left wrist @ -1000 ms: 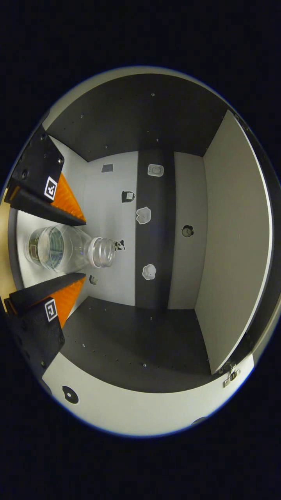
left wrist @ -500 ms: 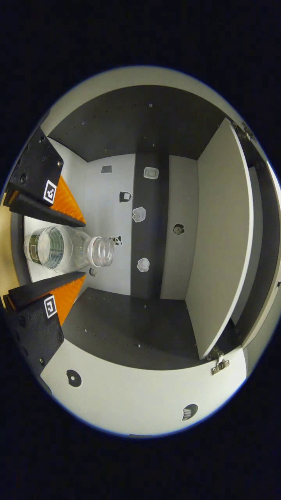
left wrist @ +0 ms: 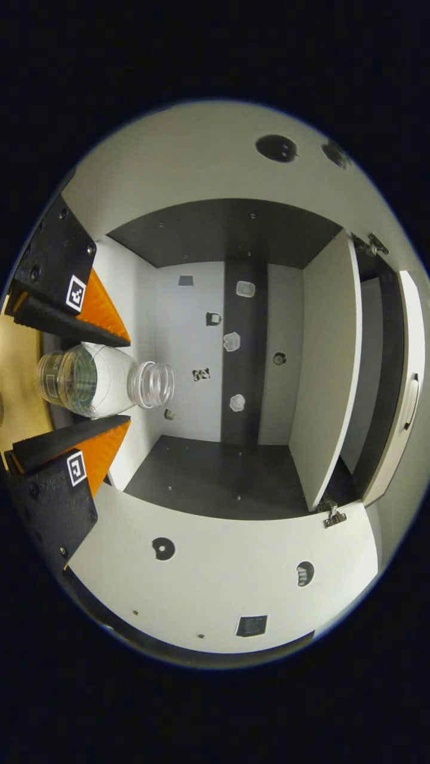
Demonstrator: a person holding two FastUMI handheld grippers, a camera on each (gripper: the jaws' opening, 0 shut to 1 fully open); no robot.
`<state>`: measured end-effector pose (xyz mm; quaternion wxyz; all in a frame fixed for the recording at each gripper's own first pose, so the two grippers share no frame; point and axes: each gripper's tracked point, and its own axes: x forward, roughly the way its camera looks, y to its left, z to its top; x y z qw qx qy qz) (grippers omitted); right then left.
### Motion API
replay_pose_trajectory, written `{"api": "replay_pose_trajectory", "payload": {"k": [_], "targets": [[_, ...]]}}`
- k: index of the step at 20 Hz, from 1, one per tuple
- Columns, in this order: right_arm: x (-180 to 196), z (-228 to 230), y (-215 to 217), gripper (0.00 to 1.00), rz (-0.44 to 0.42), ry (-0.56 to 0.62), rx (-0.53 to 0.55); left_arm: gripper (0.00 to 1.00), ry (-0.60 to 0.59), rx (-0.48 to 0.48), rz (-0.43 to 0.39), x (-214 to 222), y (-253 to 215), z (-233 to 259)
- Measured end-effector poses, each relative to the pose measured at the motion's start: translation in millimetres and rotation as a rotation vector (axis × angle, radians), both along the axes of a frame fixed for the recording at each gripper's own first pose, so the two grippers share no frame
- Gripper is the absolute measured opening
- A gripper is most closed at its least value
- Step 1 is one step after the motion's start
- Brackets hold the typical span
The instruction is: Grasp the bottle in the cabinet with the left hand and place it on the coaster, then close the right door with the right hand and the left door with the left hand.
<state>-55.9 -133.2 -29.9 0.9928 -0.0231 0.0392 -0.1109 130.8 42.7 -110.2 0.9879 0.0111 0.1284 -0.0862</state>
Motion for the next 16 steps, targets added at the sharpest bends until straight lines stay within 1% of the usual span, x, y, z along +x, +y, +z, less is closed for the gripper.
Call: {"api": "replay_pose_trajectory", "payload": {"k": [1,5,8,10,13,14,15,16], "targets": [[0.2,-0.6,2.2,0.98,0.01,0.002,0.004,0.7,0.002,-0.015,-0.002,-9.2,2.2,-8.6],[2.7,1.6,7.4,0.98,0.04,-0.003,0.012,0.7,-0.054,-0.05,-0.034,-41.0,7.7,-30.4],[3.6,3.1,7.7,0.98,0.047,-0.001,-0.002,0.7,-0.06,-0.08,-0.016,-56.8,17.4,-49.3],[3.9,2.7,7.7,0.98,0.05,0.003,-0.009,0.7,-0.031,-0.075,0.004,-65.8,24.8,-69.8],[1.2,1.0,9.4,0.98,0.054,0.016,-0.023,0.7,0.043,-0.081,0.005,-77.6,26.1,-112.7],[-0.3,1.7,8.8,0.93,0.052,0.018,-0.033,0.7,0.078,-0.083,0.009,-81.4,26.7,-129.4],[-1.1,2.1,9.0,0.93,0.046,0.02,-0.045,0.7,0.116,-0.086,0.012,-86.1,26.3,-147.8],[-2.3,2.1,9.3,0.98,0.041,0.023,-0.056,0.7,0.151,-0.09,0.014,-90.3,26.1,-163.7]]}}
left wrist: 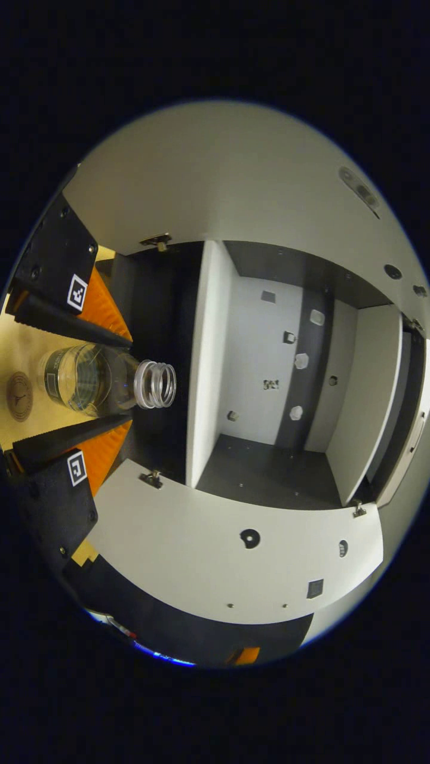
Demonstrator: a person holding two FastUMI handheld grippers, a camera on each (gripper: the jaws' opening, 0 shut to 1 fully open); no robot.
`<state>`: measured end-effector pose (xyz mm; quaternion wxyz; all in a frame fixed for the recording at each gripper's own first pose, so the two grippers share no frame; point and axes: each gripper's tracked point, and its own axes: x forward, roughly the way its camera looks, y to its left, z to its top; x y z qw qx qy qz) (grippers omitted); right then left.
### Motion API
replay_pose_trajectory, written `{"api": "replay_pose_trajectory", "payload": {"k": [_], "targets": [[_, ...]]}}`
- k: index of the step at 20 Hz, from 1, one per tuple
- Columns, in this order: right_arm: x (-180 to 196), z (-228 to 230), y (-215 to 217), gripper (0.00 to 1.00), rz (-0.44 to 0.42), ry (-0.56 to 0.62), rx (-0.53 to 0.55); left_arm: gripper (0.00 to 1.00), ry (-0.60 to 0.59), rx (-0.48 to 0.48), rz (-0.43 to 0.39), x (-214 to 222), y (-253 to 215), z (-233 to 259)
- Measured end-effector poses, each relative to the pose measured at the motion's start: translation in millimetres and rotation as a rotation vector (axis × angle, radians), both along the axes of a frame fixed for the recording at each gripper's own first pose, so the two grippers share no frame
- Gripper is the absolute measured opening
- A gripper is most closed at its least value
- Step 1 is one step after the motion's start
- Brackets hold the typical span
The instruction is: Grasp the bottle in the cabinet with the left hand and place it on the coaster, then close the right door with the right hand and the left door with the left hand.
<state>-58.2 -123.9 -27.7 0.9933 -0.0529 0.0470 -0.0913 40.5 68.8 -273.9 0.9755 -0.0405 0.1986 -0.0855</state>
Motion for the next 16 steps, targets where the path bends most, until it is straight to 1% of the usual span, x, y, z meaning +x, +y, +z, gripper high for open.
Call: {"api": "replay_pose_trajectory", "payload": {"k": [1,2,3,5,6,8,9,10,12,14,15,16], "targets": [[-1.7,-2.2,-0.7,0.98,-0.003,0.006,-0.011,0.71,0.032,-0.002,-0.001,-3.5,-1.3,-16.2],[-2.9,-4.5,-0.3,0.94,-0.006,0.016,-0.021,0.71,0.061,-0.006,-0.002,-6.6,-2.7,-29.3],[-5.7,-6.2,-1.3,0.98,-0.008,0.023,-0.03,0.72,0.087,-0.013,-0.006,-10.4,-5.8,-42.4],[-7.2,-7.1,-0.3,1.0,-0.009,0.029,-0.027,0.71,0.136,-0.038,-0.02,-17.0,-14.5,-63.2],[-7.8,-7.0,-0.5,0.98,-0.012,0.03,-0.018,0.71,0.155,-0.056,-0.031,-19.7,-20.3,-70.7],[-8.4,-8.8,-4.8,0.98,-0.025,0.034,-0.016,0.71,0.189,-0.06,-0.035,-24.6,-26.2,-89.0],[-8.5,-9.3,-8.1,0.94,-0.034,0.035,-0.02,0.71,0.202,-0.057,-0.036,-26.6,-29.1,-96.0],[-9.1,-8.7,-10.6,0.98,-0.04,0.035,-0.022,0.71,0.209,-0.063,-0.041,-28.6,-31.5,-100.5],[-12.1,-9.5,-15.0,0.98,-0.051,0.04,-0.021,0.71,0.196,-0.085,-0.046,-29.9,-37.8,-104.1],[-14.5,-10.6,-20.3,1.0,-0.06,0.047,-0.026,0.71,0.195,-0.071,-0.03,-31.9,-36.2,-113.4],[-13.6,-10.8,-21.6,0.98,-0.064,0.049,-0.028,0.73,0.188,-0.066,-0.026,-34.9,-36.2,-115.5],[-13.4,-11.0,-22.7,1.0,-0.066,0.05,-0.029,0.74,0.154,-0.067,-0.022,-32.8,-37.9,-111.0]]}}
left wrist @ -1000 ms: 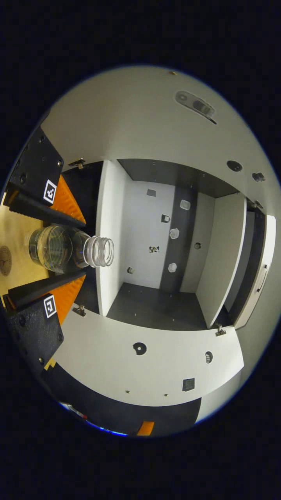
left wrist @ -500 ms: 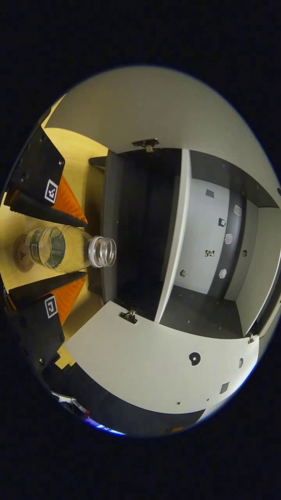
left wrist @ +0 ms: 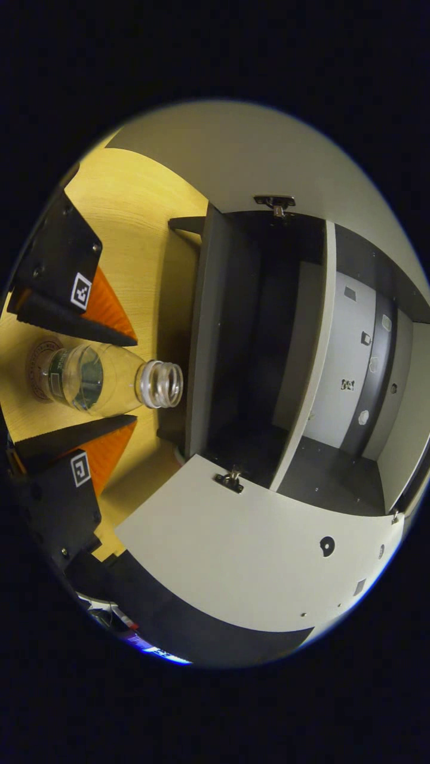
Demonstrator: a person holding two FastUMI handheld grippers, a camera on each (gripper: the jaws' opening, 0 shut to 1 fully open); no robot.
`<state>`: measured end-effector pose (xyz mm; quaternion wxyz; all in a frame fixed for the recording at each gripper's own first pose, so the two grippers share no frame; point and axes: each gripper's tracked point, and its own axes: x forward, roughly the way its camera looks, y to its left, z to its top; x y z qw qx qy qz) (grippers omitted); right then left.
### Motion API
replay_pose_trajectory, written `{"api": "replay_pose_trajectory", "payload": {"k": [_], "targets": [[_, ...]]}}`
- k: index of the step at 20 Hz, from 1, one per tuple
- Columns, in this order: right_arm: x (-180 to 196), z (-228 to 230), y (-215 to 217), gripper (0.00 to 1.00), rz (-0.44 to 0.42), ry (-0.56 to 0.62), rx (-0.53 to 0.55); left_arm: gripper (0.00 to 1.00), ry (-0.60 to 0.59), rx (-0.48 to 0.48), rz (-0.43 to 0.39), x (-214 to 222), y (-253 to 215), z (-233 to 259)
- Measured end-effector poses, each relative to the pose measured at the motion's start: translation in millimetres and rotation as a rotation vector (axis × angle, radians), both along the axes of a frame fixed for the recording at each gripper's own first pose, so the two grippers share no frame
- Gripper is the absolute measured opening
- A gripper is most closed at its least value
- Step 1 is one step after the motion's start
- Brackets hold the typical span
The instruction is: Grasp the bottle in the cabinet with the left hand and place it on the coaster, then close the right door with the right hand and the left door with the left hand.
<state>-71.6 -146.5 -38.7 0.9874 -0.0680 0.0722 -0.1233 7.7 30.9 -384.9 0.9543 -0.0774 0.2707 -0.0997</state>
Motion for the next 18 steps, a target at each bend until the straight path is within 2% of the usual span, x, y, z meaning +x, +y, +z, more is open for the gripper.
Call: {"api": "replay_pose_trajectory", "payload": {"k": [1,5,6,7,8,14,17,18], "targets": [[-0.5,-1.0,-0.8,0.98,0.0,0.0,0.001,0.71,0.012,0.011,-0.008,-2.7,0.3,-0.5],[2.7,-6.0,5.8,0.98,0.016,0.005,0.013,0.72,0.015,0.018,-0.023,-15.3,-0.9,2.7],[4.3,-6.8,7.8,0.94,0.02,0.006,0.014,0.72,0.017,0.025,-0.034,-19.7,-1.5,3.9],[5.6,-7.7,10.0,0.94,0.026,0.005,0.014,0.74,0.021,0.034,-0.048,-26.0,-2.7,3.9],[6.6,-8.1,11.7,0.98,0.033,0.004,0.017,0.72,0.021,0.041,-0.059,-30.7,-3.4,5.5],[14.1,-15.4,21.3,0.98,0.068,0.011,0.044,0.72,0.039,0.077,-0.084,-51.1,-4.1,7.7],[16.7,-18.5,23.4,0.98,0.08,0.018,0.043,0.76,0.066,0.08,-0.08,-52.2,-7.5,4.5],[18.0,-18.5,23.8,0.98,0.082,0.017,0.043,0.72,0.074,0.082,-0.082,-50.9,-8.7,3.6]]}}
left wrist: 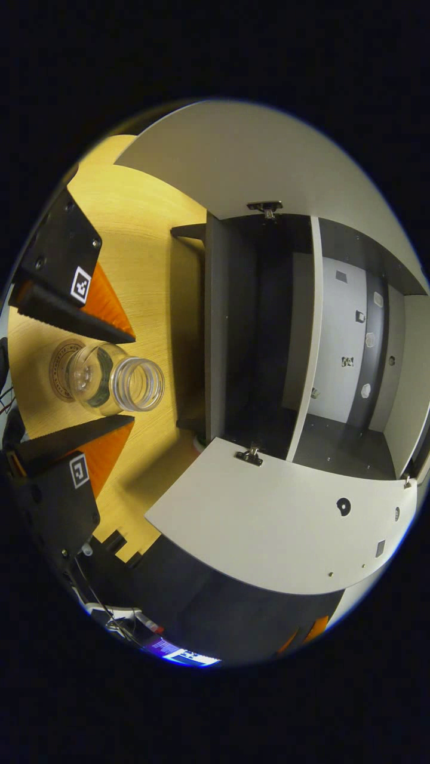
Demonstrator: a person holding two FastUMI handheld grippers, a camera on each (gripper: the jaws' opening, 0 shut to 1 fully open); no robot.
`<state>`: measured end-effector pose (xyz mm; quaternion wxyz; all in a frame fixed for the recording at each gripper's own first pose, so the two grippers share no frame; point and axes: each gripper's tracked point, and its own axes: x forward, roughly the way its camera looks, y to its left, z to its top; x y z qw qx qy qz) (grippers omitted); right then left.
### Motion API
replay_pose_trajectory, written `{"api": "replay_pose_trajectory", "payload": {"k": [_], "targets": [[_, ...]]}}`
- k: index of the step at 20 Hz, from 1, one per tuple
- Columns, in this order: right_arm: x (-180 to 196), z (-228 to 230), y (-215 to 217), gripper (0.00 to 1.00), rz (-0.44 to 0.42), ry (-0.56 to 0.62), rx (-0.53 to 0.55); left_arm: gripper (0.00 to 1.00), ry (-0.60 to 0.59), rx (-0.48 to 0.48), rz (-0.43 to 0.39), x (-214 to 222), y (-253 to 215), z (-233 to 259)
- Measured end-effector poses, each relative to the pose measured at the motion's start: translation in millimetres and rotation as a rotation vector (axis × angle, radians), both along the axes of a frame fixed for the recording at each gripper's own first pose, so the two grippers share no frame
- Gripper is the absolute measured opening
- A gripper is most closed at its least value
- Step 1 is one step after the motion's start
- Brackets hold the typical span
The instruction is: Grasp the bottle in the cabinet with the left hand and place it on the coaster, then close the right door with the right hand and the left door with the left hand.
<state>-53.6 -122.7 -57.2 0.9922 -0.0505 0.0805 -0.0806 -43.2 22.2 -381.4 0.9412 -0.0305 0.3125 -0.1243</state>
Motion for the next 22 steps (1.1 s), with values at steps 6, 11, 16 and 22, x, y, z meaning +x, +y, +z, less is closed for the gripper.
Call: {"api": "replay_pose_trajectory", "payload": {"k": [6,11,16,22], "targets": [[-2.1,-3.1,-7.5,0.98,-0.017,0.004,0.014,0.94,0.012,0.008,-0.021,4.1,-11.4,-2.0],[-6.7,-7.0,-14.3,0.98,-0.038,0.013,0.012,0.94,0.006,0.001,-0.04,9.3,-18.6,3.2],[-10.5,-3.0,-20.7,0.99,-0.058,0.006,0.014,0.94,-0.064,-0.035,-0.043,18.5,-32.3,49.4],[-3.6,3.4,-23.2,0.98,-0.055,-0.012,0.027,0.93,-0.311,-0.055,-0.035,46.5,-43.0,189.5]]}}
